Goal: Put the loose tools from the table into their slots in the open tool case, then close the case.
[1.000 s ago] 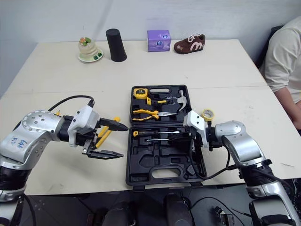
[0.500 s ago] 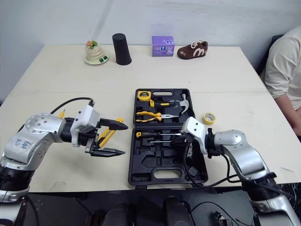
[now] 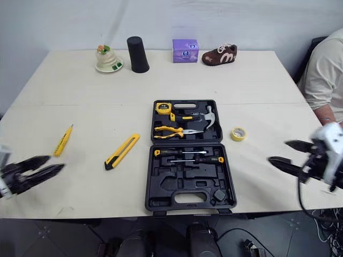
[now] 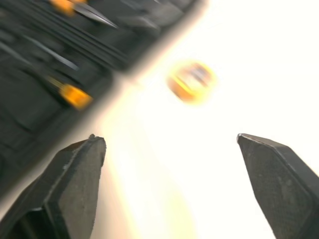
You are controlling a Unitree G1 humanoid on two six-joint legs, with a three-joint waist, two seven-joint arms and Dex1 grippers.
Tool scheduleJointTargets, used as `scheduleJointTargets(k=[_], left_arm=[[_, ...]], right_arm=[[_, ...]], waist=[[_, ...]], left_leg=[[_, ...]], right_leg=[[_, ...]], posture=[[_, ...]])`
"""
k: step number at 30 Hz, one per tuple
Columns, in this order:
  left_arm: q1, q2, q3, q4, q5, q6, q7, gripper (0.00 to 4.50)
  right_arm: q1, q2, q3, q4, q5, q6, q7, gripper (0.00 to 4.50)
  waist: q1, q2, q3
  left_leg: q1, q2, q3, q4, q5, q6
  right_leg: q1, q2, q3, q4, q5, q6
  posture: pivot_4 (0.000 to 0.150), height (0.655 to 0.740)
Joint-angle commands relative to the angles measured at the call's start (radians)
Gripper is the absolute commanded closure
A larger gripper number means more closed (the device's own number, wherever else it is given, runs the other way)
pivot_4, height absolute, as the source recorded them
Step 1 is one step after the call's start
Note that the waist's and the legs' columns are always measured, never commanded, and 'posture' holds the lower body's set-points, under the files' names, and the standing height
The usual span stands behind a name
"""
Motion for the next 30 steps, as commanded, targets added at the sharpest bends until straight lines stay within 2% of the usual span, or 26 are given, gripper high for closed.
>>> scheduleJointTargets(k=[1, 5, 9, 13, 16, 20, 24, 27, 30], left_arm=[[0.056, 0.032, 0.151, 0.078, 0.063, -0.101, 0.054, 0.00], [0.047, 0.014, 0.211, 0.102, 0.061, -0.137, 0.122, 0.00], [0.058, 0.009, 0.171, 0.044, 0.036, -0.107, 0.092, 0.00], [-0.022, -0.042, 0.122, -0.069, -0.022, -0.025, 0.186, 0.00], [-0.062, -0.045, 0.031, -0.062, 0.039, 0.000, 0.264, 0.00], [-0.188, -0.005, -0.083, 0.036, 0.095, 0.012, 0.328, 0.00], [-0.293, 0.038, -0.154, 0.113, 0.112, 0.060, 0.330, 0.00], [-0.360, 0.051, -0.273, 0.184, 0.148, 0.043, 0.282, 0.00], [-0.450, 0.055, -0.388, 0.320, 0.238, 0.044, 0.327, 0.00]], right_arm=[[0.037, -0.043, -0.123, 0.109, -0.040, -0.075, 0.000, 0.05], [0.037, -0.052, -0.137, 0.174, -0.045, -0.118, -0.005, 0.05], [-0.024, -0.050, -0.074, 0.130, -0.010, -0.102, -0.006, 0.05], [-0.102, -0.041, 0.027, -0.035, 0.090, -0.013, -0.001, 0.05], [-0.175, 0.007, 0.095, -0.197, 0.206, 0.057, -0.045, 0.05], [-0.338, 0.030, 0.256, -0.400, 0.375, 0.156, -0.092, 0.05], [-0.482, 0.054, 0.355, -0.438, 0.460, 0.203, -0.131, 0.05], [-0.579, 0.086, 0.452, -0.398, 0.438, 0.173, -0.107, 0.05], [-0.654, 0.117, 0.545, -0.364, 0.370, 0.127, -0.092, 0.05]], waist=[[-0.001, 0.000, 0.000], [-0.002, -0.001, -0.001], [-0.004, 0.000, 0.000], [-0.007, 0.001, 0.001], [-0.014, 0.002, 0.001], [-0.023, 0.002, 0.001], [-0.023, 0.000, 0.000], [-0.023, 0.000, 0.001], [-0.022, 0.000, 0.001]], left_leg=[[0.000, 0.000, 0.000, 0.000, 0.000, 0.000], [0.002, -0.001, 0.001, -0.007, -0.001, 0.000], [0.002, -0.001, 0.001, -0.010, 0.001, -0.002], [0.002, 0.000, 0.001, -0.011, 0.002, -0.003], [0.002, 0.001, 0.000, -0.011, 0.003, -0.004], [0.001, 0.002, -0.001, -0.011, 0.003, -0.005], [-0.001, 0.002, -0.001, -0.009, 0.004, -0.008], [-0.001, 0.001, 0.002, -0.009, 0.004, -0.008], [-0.002, 0.001, 0.004, -0.008, 0.004, -0.007]], right_leg=[[0.000, 0.000, 0.000, 0.000, 0.000, 0.000], [0.000, -0.002, 0.000, -0.004, 0.000, -0.001], [0.000, -0.002, 0.000, -0.004, 0.001, -0.002], [0.000, -0.001, 0.000, -0.003, 0.001, -0.002], [0.000, 0.001, 0.001, -0.002, 0.001, -0.002], [-0.003, 0.002, 0.001, -0.001, 0.001, -0.002], [-0.004, 0.002, -0.001, -0.001, 0.001, -0.002], [-0.004, 0.001, -0.002, -0.002, 0.001, -0.002], [-0.006, 0.001, -0.003, -0.002, 0.001, -0.002]], posture=[[0.150, 0.7296], [0.150, 0.7296], [0.150, 0.7296], [0.150, 0.7296], [0.150, 0.7296], [0.150, 0.7296], [0.150, 0.7296], [0.150, 0.7296], [0.150, 0.7296]])
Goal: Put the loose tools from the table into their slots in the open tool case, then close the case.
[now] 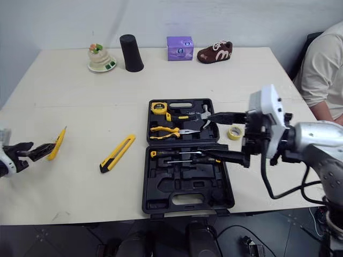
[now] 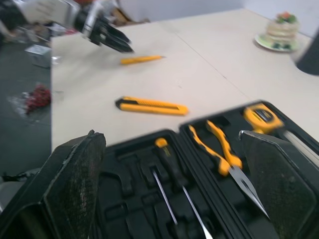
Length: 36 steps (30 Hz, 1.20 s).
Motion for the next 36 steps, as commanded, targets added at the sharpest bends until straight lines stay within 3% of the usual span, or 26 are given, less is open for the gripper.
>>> scheduleJointTargets(k=[1, 5, 14, 18, 24, 32, 36], left_arm=[[-0.078, 0.015, -0.089, 0.138, 0.089, -0.003, 0.041, 0.00], [-0.117, 0.010, -0.124, 0.201, 0.121, -0.053, 0.029, 0.00], [-0.099, 0.011, -0.115, 0.119, 0.110, -0.046, -0.027, 4.00], [-0.064, 0.102, -0.121, -0.098, 0.057, -0.053, -0.201, 4.01], [-0.068, 0.174, -0.311, -0.529, -0.039, -0.054, -0.444, 4.01], [-0.399, 0.001, -0.701, -0.681, 0.038, 0.104, -0.393, 4.01], [-0.487, -0.083, -0.844, -0.713, 0.088, 0.176, -0.356, 4.01]], right_arm=[[-0.064, 0.021, 0.057, 0.010, -0.028, -0.038, 0.017, 0.05], [-0.095, 0.038, 0.084, 0.013, -0.037, -0.044, 0.017, 0.05], [-0.042, 0.039, 0.074, -0.028, -0.040, -0.035, -0.014, 0.00], [-0.006, 0.022, 0.043, -0.055, -0.018, -0.008, -0.039, 0.00], [0.180, -0.077, -0.084, -0.152, 0.057, 0.044, -0.024, 0.00], [0.380, -0.115, -0.197, -0.245, 0.090, 0.067, -0.082, 0.00], [0.471, -0.114, -0.225, -0.291, 0.066, 0.073, -0.133, 0.00]], waist=[[0.000, 0.000, 0.000], [0.002, 0.002, 0.000], [0.004, 0.002, 0.000], [0.004, 0.001, 0.001], [0.028, 0.002, 0.000], [0.029, 0.002, 0.001], [0.027, 0.002, 0.001]], left_leg=[[0.000, 0.000, 0.000, 0.000, 0.000, 0.000], [0.001, 0.001, 0.001, 0.000, 0.002, -0.001], [0.001, 0.001, 0.001, 0.000, 0.003, -0.001], [-0.001, 0.001, 0.001, 0.001, 0.003, -0.001], [-0.013, 0.000, -0.001, 0.003, 0.003, -0.002], [-0.015, -0.003, -0.005, 0.010, 0.004, -0.001], [-0.015, -0.004, -0.004, 0.011, 0.004, 0.000]], right_leg=[[0.000, 0.001, 0.000, 0.000, 0.000, 0.000], [-0.002, 0.001, 0.001, 0.004, 0.000, 0.000], [-0.002, 0.001, 0.001, 0.005, 0.000, 0.000], [-0.003, 0.000, 0.001, 0.005, 0.000, 0.000], [-0.013, 0.000, 0.002, 0.005, 0.000, 0.000], [-0.011, 0.004, 0.005, 0.007, 0.001, 0.002], [-0.011, 0.005, 0.007, 0.007, 0.002, 0.004]], posture=[[0.150, 0.7296], [0.150, 0.7296], [0.150, 0.7296], [0.150, 0.7296], [0.150, 0.7296], [0.150, 0.7296], [0.150, 0.7296]])
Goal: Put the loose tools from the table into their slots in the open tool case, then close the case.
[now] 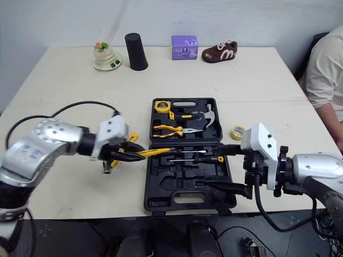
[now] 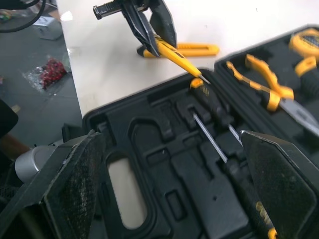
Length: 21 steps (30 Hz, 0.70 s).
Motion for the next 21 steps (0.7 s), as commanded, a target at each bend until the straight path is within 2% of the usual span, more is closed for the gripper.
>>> scheduleJointTargets(k=[1, 9, 21], left_arm=[[-0.054, -0.051, -0.104, -0.039, 0.060, 0.061, 0.048, 4.01], [-0.092, -0.099, -0.207, -0.019, 0.142, 0.067, 0.076, 4.01], [-0.090, -0.141, -0.266, 0.004, 0.220, 0.023, 0.076, 4.01]], right_arm=[[0.064, -0.011, -0.043, -0.065, -0.016, -0.001, -0.048, 0.00], [0.150, -0.023, -0.083, -0.093, -0.011, -0.004, -0.074, 0.00], [0.146, -0.029, -0.049, -0.072, -0.031, -0.017, -0.089, 0.00]], waist=[[0.004, 0.000, 0.000], [0.008, 0.000, 0.000], [0.027, 0.000, 0.000]], left_leg=[[0.000, 0.000, 0.000, 0.000, 0.000, 0.000], [0.000, 0.000, -0.001, 0.003, 0.001, 0.001], [0.000, -0.001, -0.001, 0.003, 0.001, 0.001]], right_leg=[[0.000, 0.000, 0.001, 0.000, 0.000, 0.000], [0.000, 0.001, 0.003, 0.001, 0.000, 0.001], [0.000, 0.006, 0.006, 0.002, 0.001, 0.002]], posture=[[0.150, 0.7296], [0.150, 0.7296], [0.150, 0.7296]])
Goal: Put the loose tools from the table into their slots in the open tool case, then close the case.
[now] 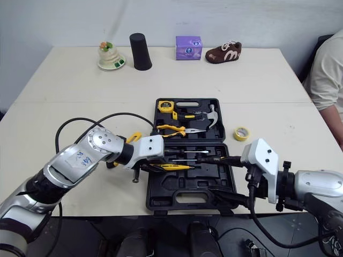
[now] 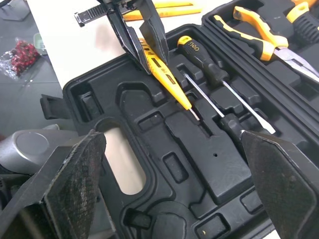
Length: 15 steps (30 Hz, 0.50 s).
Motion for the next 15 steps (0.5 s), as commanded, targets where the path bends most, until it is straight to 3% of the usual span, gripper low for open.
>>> scheduleJointTargets(k=[1, 12, 15], left_arm=[[-0.006, -0.014, -0.021, 0.003, 0.033, -0.023, 0.000, 4.01], [0.007, -0.080, -0.029, 0.052, 0.065, -0.044, 0.003, 4.01], [0.003, -0.074, -0.019, 0.051, 0.052, -0.036, -0.018, 2.66]], right_arm=[[-0.006, -0.013, -0.009, -0.009, -0.005, -0.016, 0.000, 0.00], [0.025, 0.010, -0.011, -0.027, -0.003, -0.022, -0.027, 0.00], [0.038, 0.012, -0.020, -0.031, 0.000, -0.028, -0.030, 0.00]], waist=[[0.002, 0.000, 0.000], [0.004, 0.000, 0.000], [0.003, 0.000, 0.000]], left_leg=[[0.000, 0.000, 0.000, 0.000, 0.000, 0.000], [0.000, 0.000, 0.000, 0.001, 0.000, 0.001], [0.000, 0.000, 0.000, 0.001, 0.000, 0.001]], right_leg=[[0.000, 0.000, 0.000, 0.000, 0.000, 0.000], [0.001, 0.000, 0.001, 0.001, 0.000, 0.001], [0.001, 0.000, 0.001, 0.002, 0.000, 0.001]], posture=[[0.150, 0.7296], [0.150, 0.7296], [0.150, 0.7296]])
